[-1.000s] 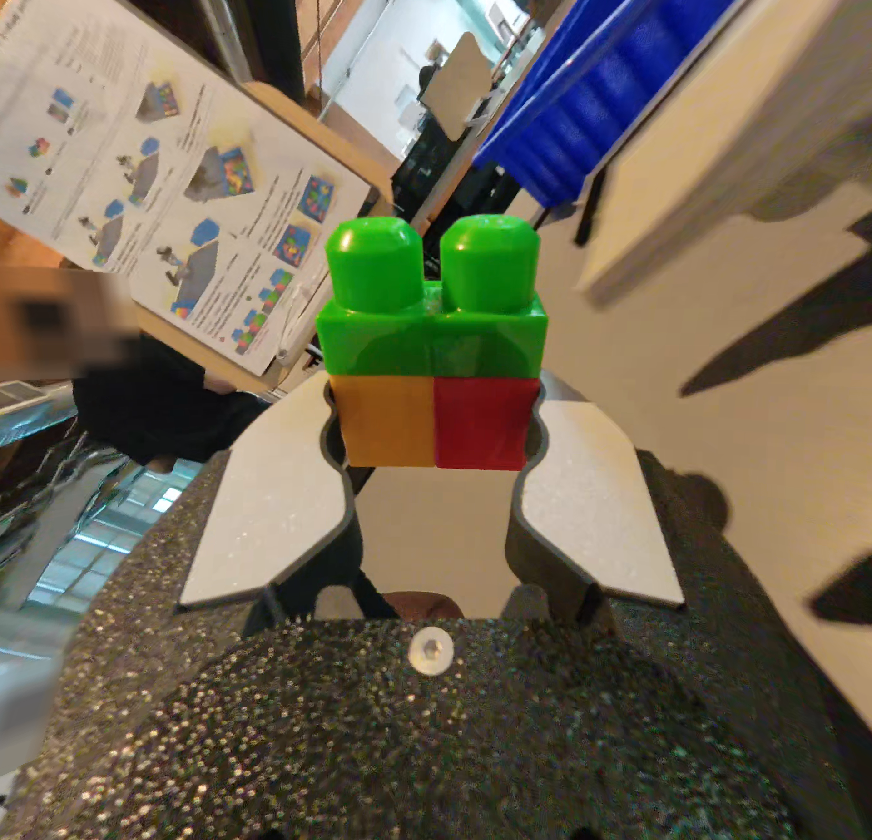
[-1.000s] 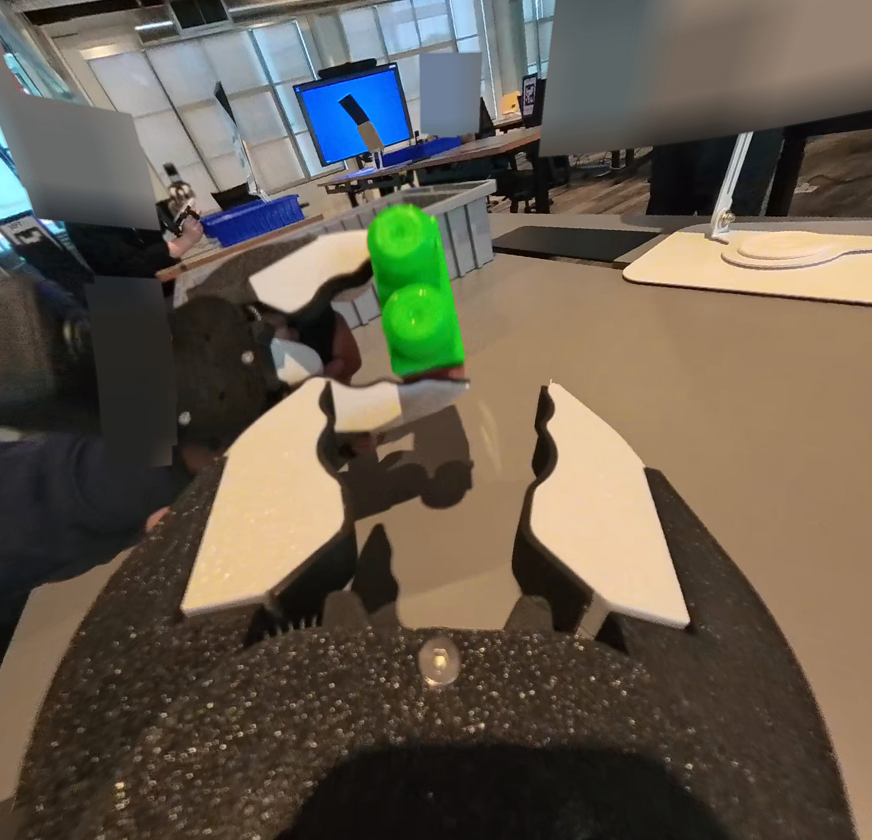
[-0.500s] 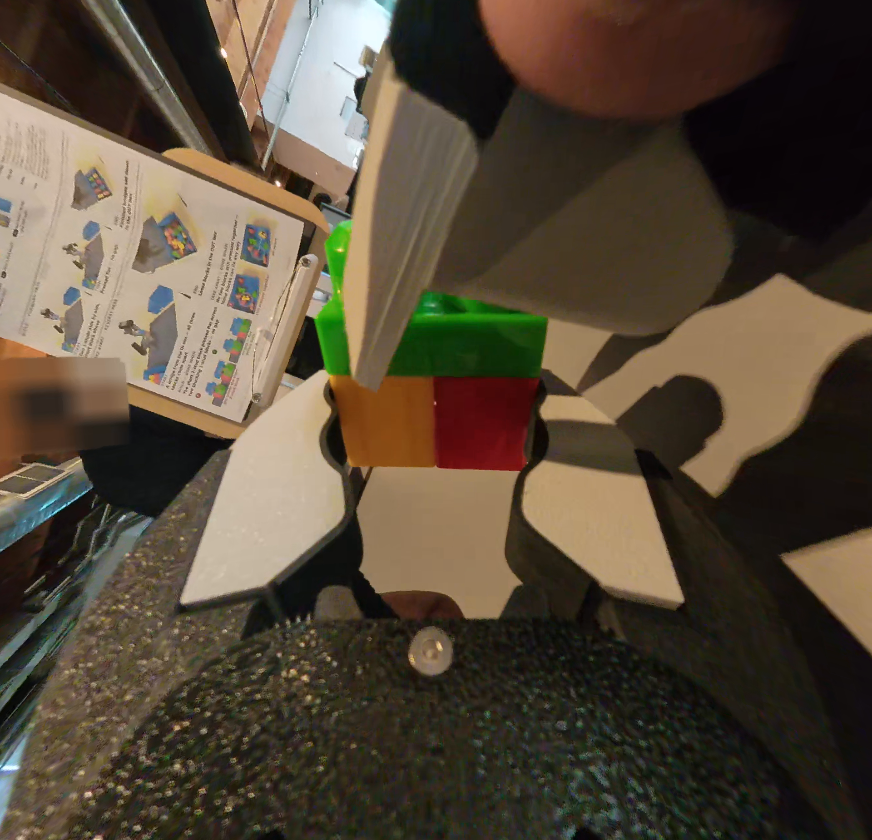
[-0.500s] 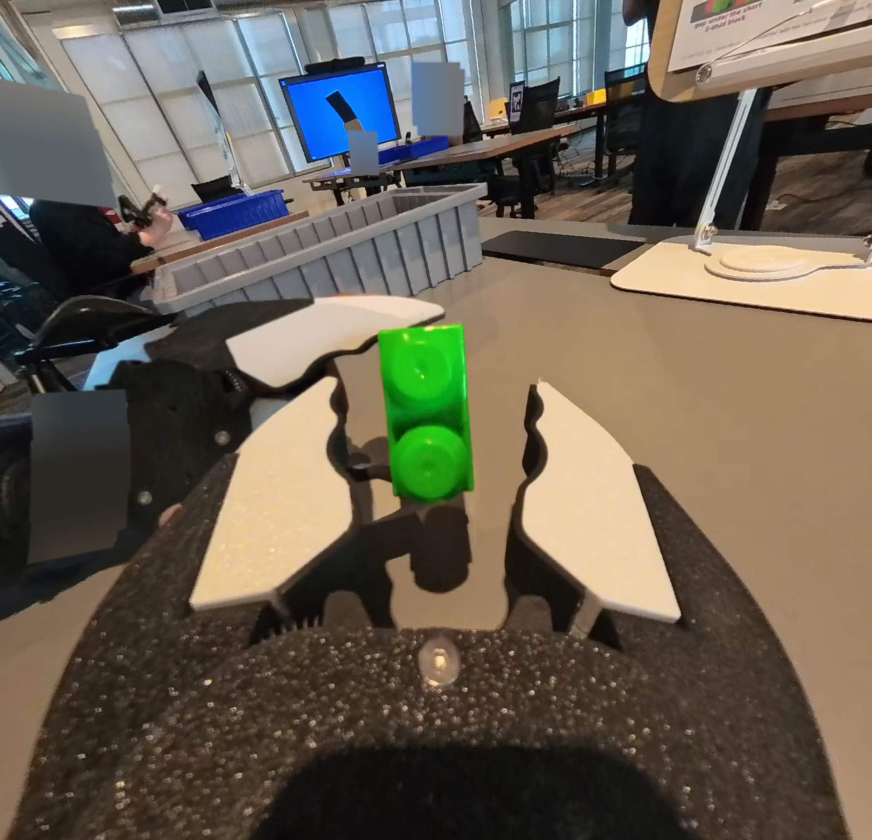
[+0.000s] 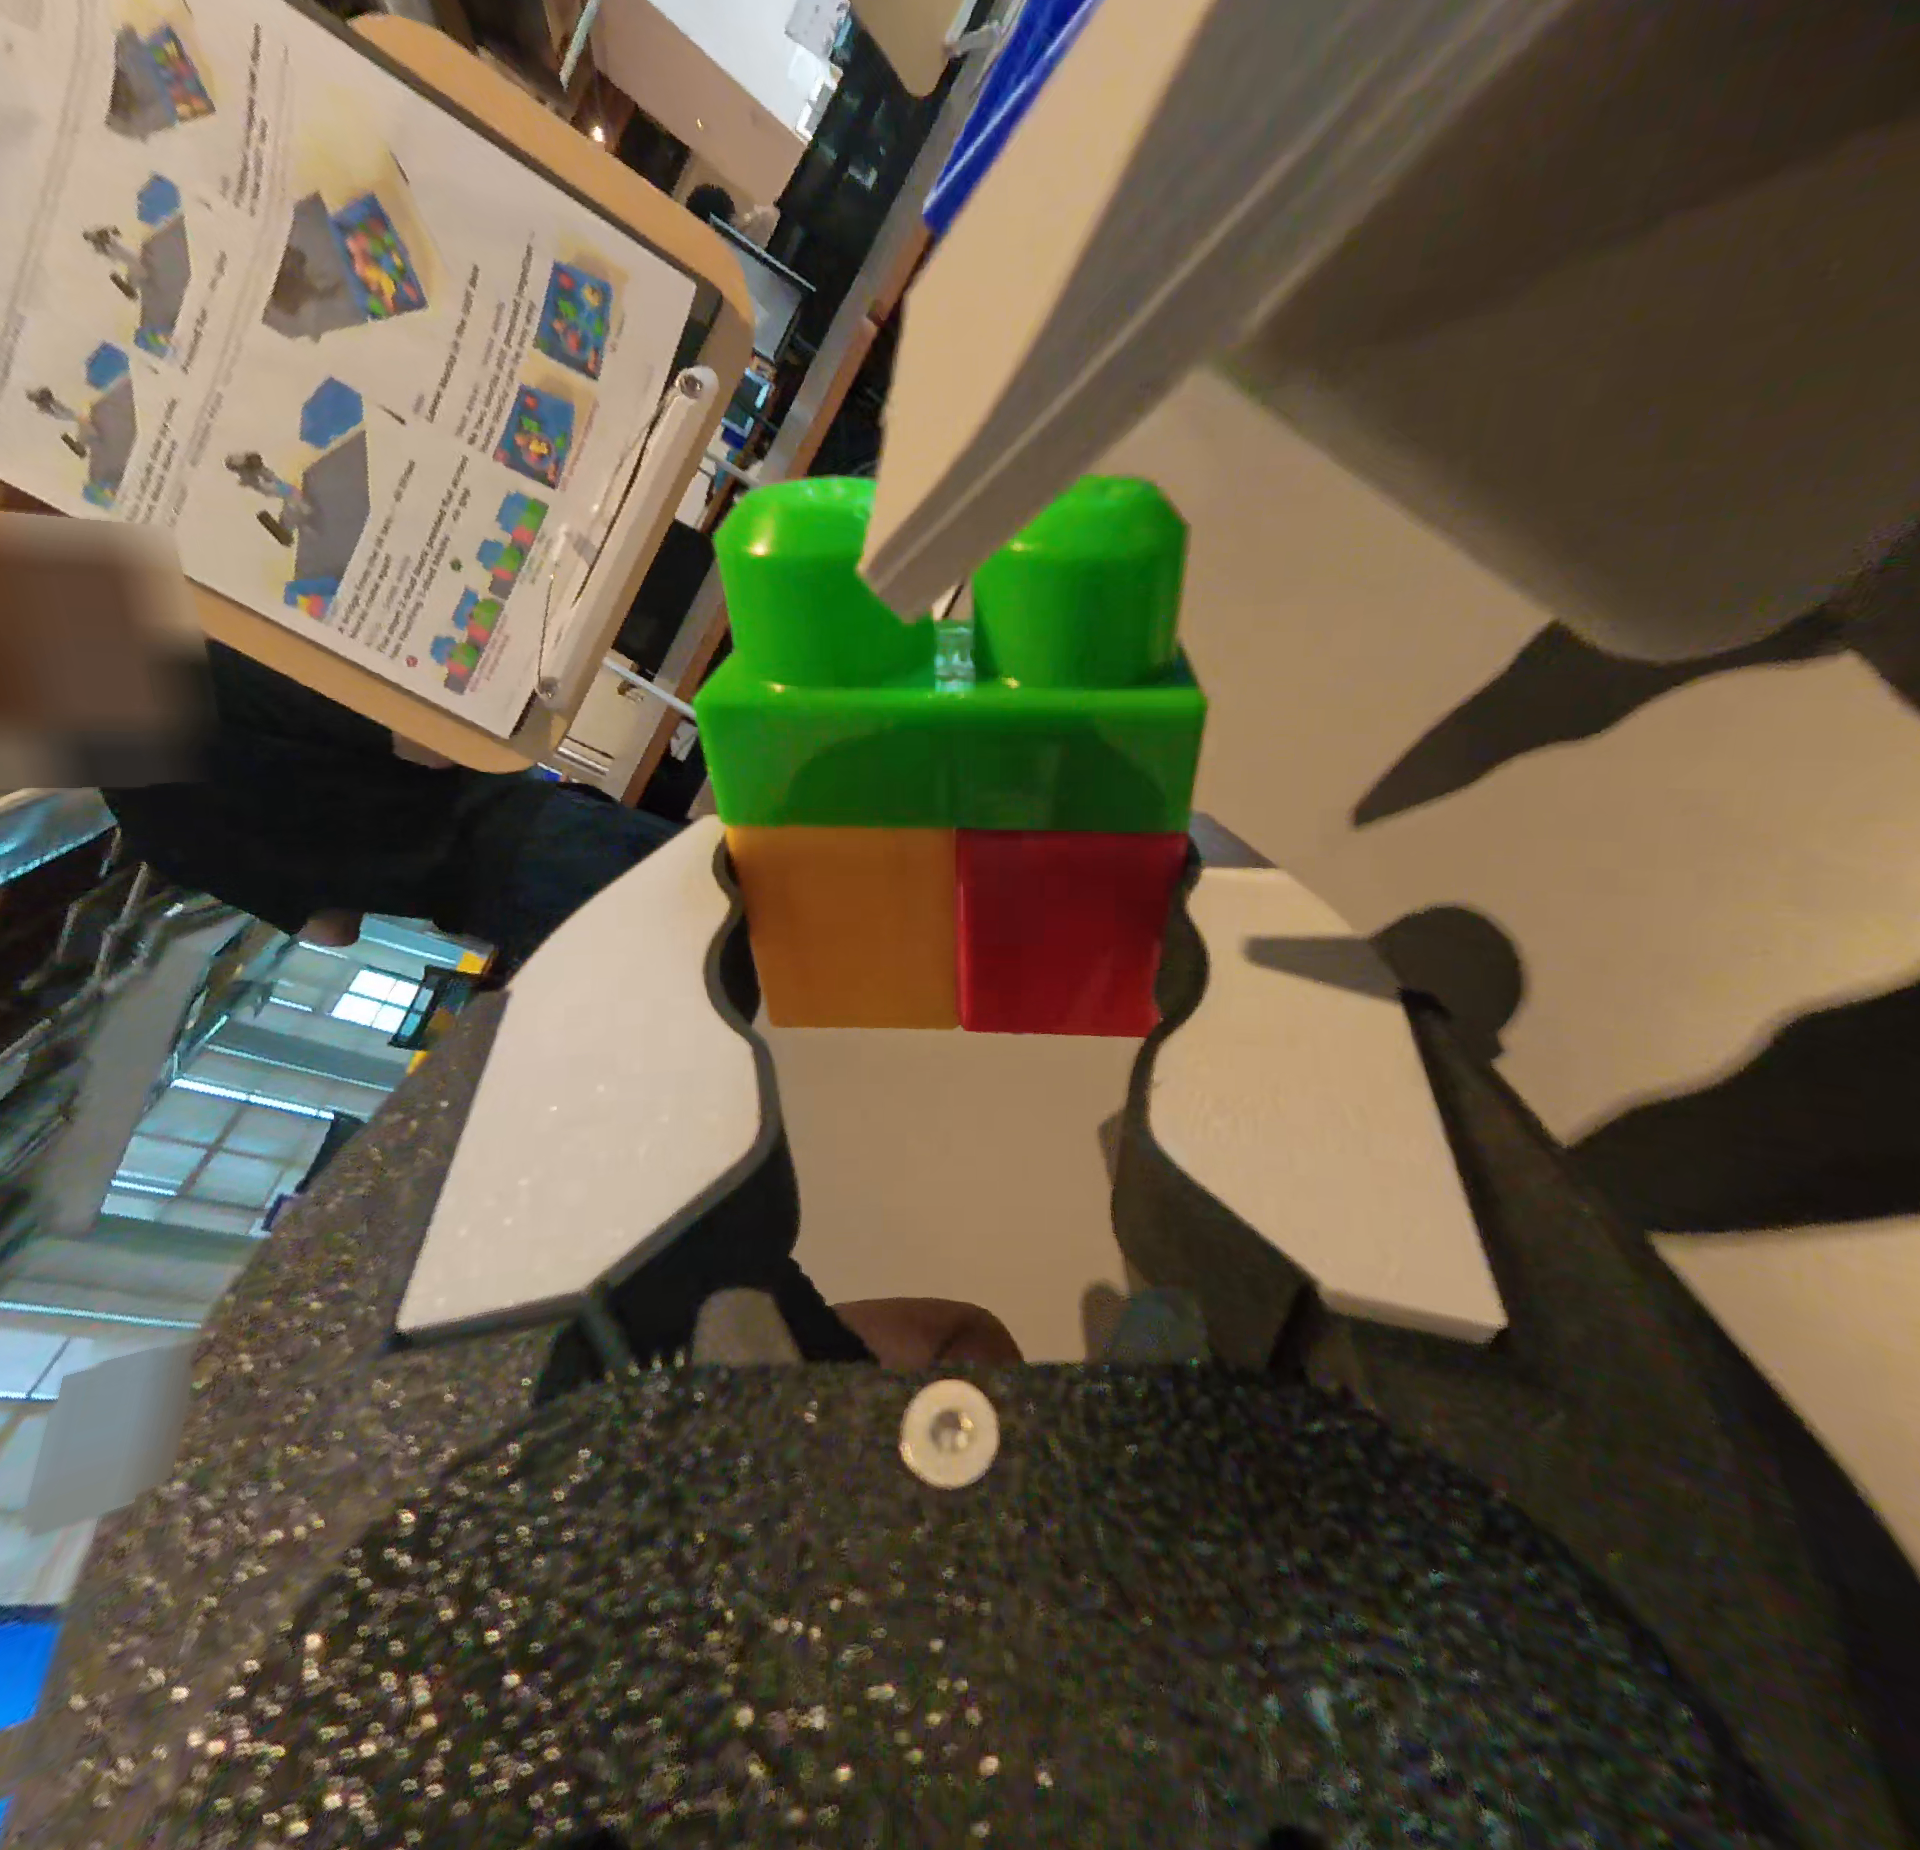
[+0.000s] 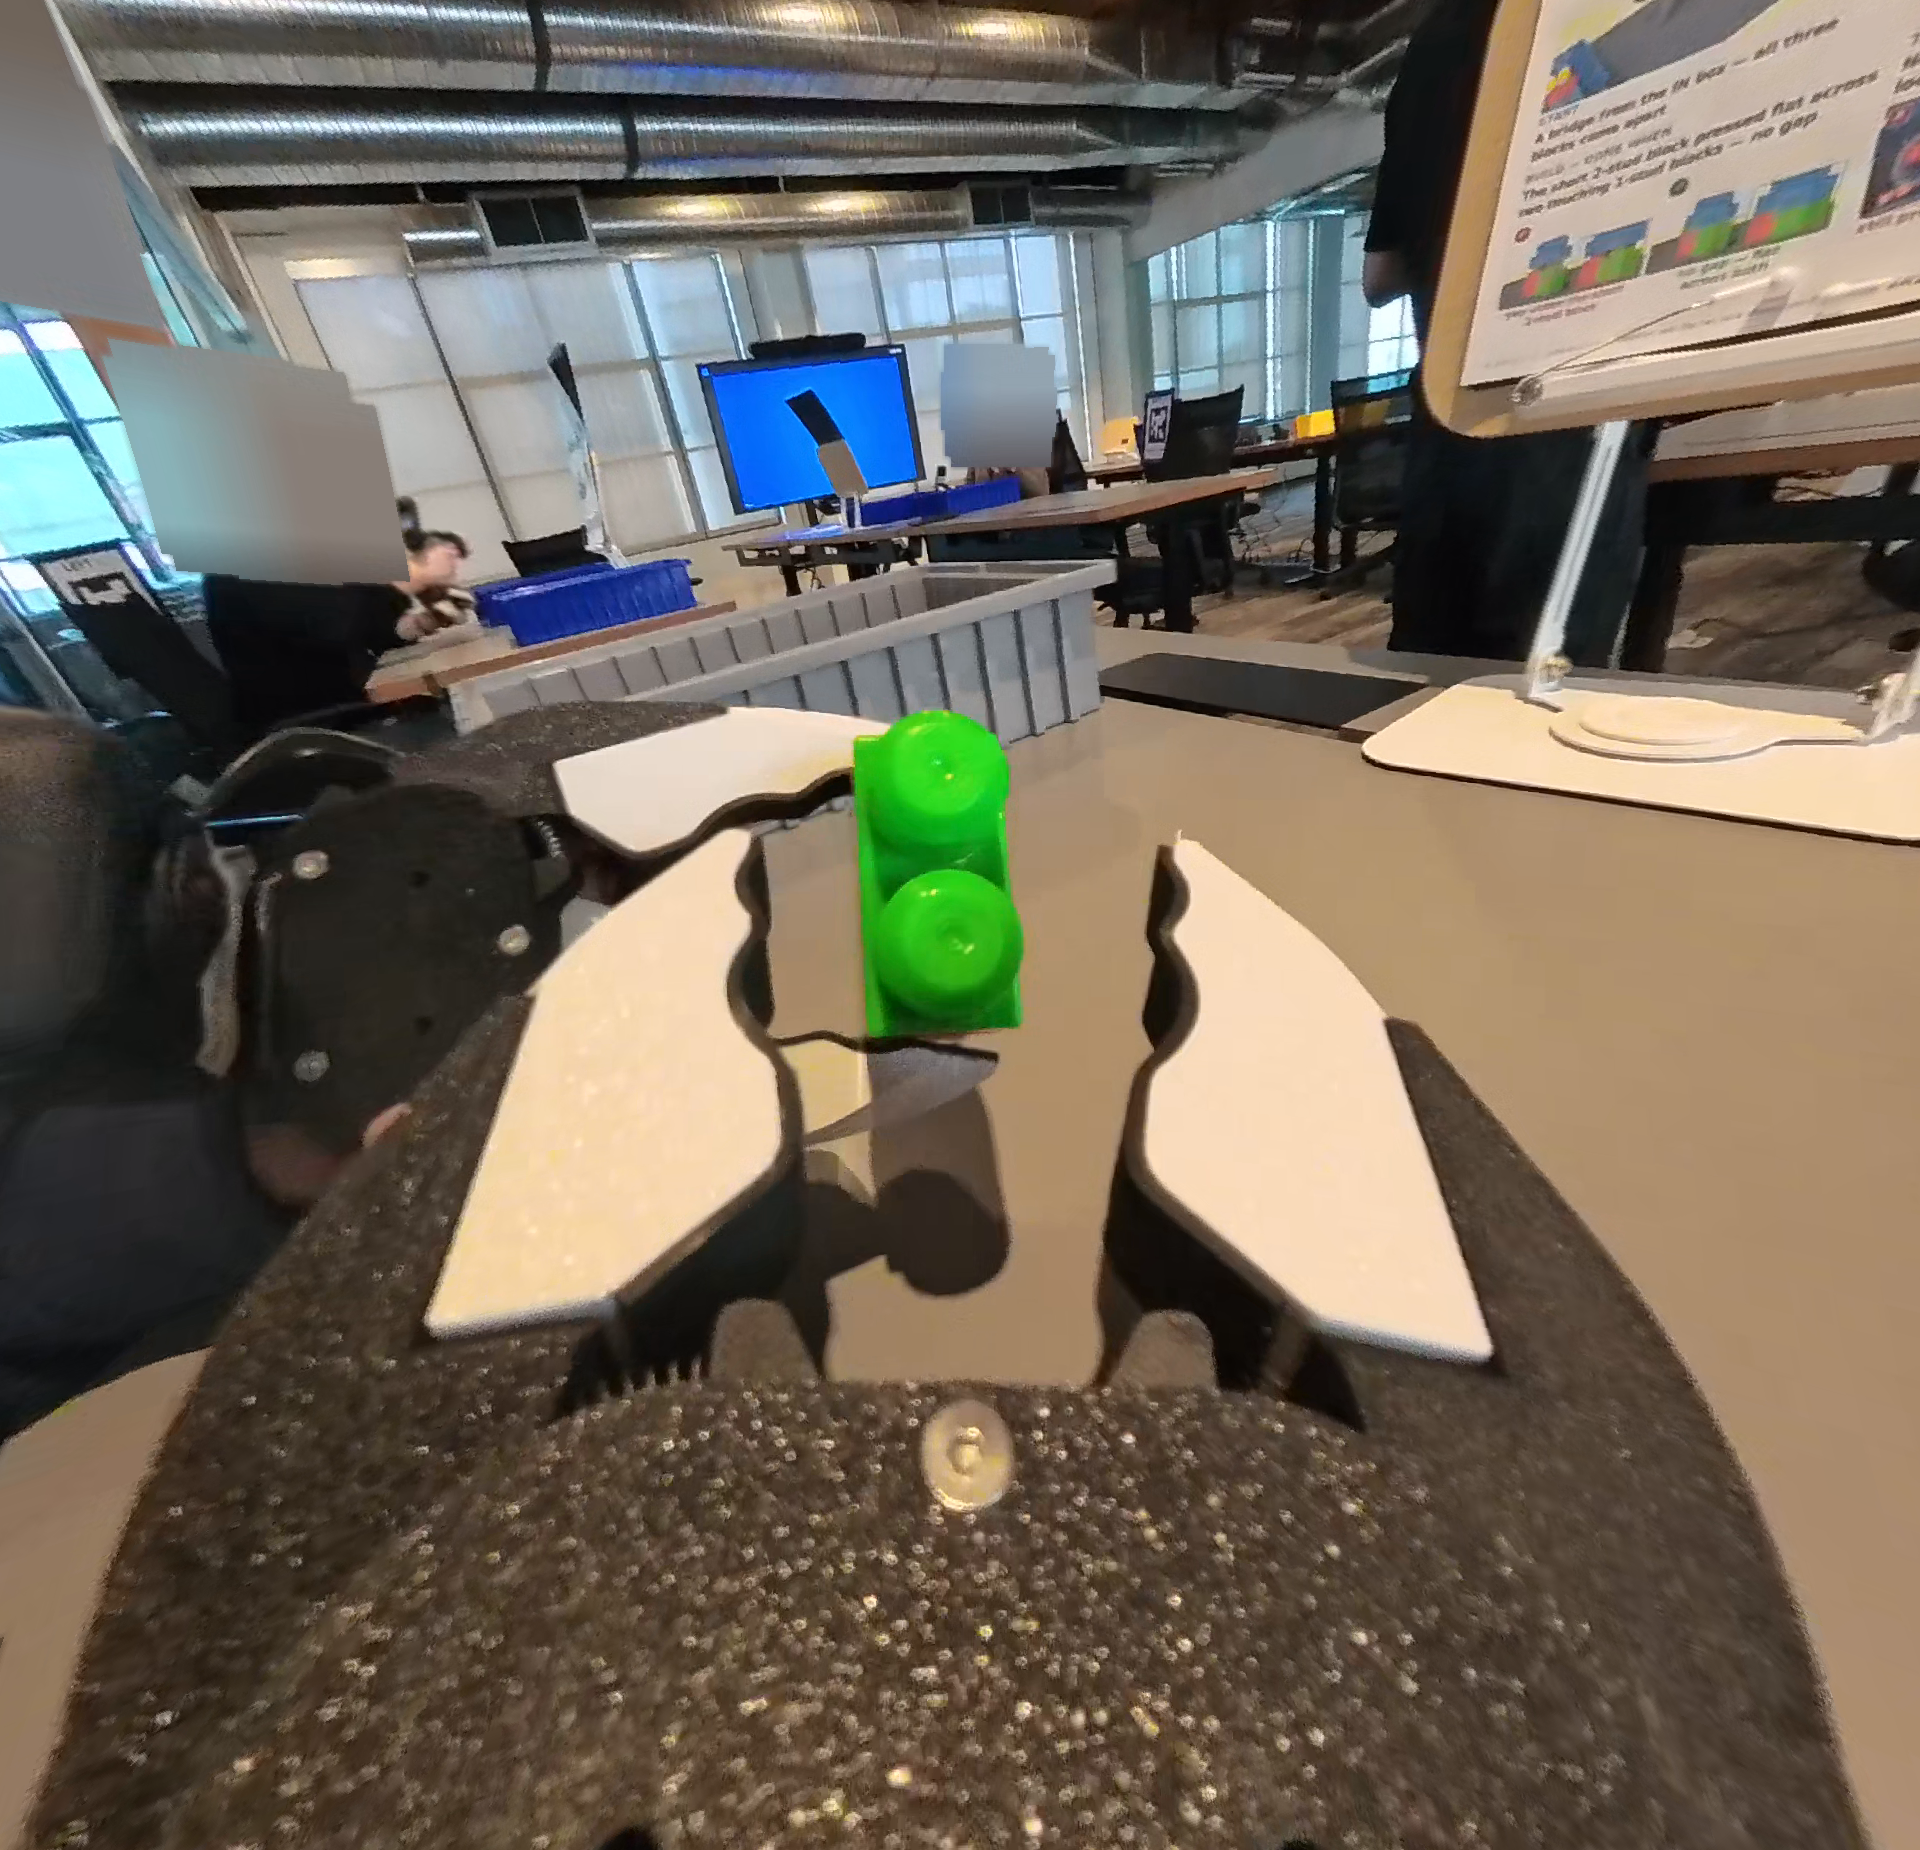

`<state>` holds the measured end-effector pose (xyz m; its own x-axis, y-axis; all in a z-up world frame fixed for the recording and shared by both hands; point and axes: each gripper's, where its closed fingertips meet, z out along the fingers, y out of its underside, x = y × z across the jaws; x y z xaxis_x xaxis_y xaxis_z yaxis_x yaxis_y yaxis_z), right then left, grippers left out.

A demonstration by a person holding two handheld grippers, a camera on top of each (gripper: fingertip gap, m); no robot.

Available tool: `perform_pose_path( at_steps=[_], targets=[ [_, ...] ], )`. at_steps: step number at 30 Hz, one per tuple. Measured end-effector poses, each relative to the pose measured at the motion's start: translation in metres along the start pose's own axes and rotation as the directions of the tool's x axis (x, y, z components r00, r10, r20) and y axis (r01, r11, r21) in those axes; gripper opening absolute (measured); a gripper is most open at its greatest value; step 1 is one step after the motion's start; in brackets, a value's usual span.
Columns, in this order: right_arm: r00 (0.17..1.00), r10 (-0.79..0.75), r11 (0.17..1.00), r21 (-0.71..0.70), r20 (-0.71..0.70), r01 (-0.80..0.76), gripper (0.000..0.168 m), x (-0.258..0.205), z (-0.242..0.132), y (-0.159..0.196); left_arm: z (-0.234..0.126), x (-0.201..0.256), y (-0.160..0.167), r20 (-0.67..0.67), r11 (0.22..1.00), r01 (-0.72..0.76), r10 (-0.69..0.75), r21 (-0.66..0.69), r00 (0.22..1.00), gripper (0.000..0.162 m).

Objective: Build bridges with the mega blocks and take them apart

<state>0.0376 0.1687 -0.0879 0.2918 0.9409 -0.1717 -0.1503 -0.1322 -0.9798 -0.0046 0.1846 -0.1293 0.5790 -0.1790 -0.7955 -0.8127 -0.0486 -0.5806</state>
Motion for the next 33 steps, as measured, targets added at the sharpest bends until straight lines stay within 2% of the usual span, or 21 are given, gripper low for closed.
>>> perform_pose_path(
  at_steps=[8, 19, 23, 27, 30, 33],
  targets=[
    [0.999, -0.007, 1.000, -0.019, -0.035, 0.006, 0.071, 0.005, 0.003, 0.003, 0.000, 0.005, -0.004, -0.007, 1.000, -0.023, 0.023, -0.015, 1.000, 0.075],
    [0.999, 0.042, 0.995, -0.086, -0.014, -0.043, 0.068, 0.008, 0.011, 0.013, 0.010, 0.008, 0.008, -0.016, 0.998, 0.015, -0.016, -0.069, 1.000, 0.075],
    [0.998, 0.045, 0.987, -0.153, 0.032, -0.040, 0.067, 0.012, 0.028, 0.020, 0.014, 0.000, 0.021, -0.023, 0.982, 0.168, -0.170, -0.085, 0.985, 0.075],
    [0.994, 0.050, 0.975, -0.220, 0.097, -0.028, 0.068, 0.017, 0.048, 0.028, 0.023, -0.002, 0.036, -0.091, 0.930, 0.357, -0.364, -0.088, 0.927, 0.075],
    [0.989, 0.039, 0.968, -0.253, 0.140, -0.003, 0.068, 0.020, 0.059, 0.032, 0.029, -0.015, 0.041, -0.076, 0.923, 0.382, -0.385, -0.054, 0.920, 0.075],
    [0.986, 0.001, 0.960, -0.275, 0.169, 0.046, 0.068, 0.024, 0.068, 0.035, 0.042, -0.016, 0.050, -0.074, 0.936, 0.340, -0.347, -0.095, 0.935, 0.075]
  ],
)
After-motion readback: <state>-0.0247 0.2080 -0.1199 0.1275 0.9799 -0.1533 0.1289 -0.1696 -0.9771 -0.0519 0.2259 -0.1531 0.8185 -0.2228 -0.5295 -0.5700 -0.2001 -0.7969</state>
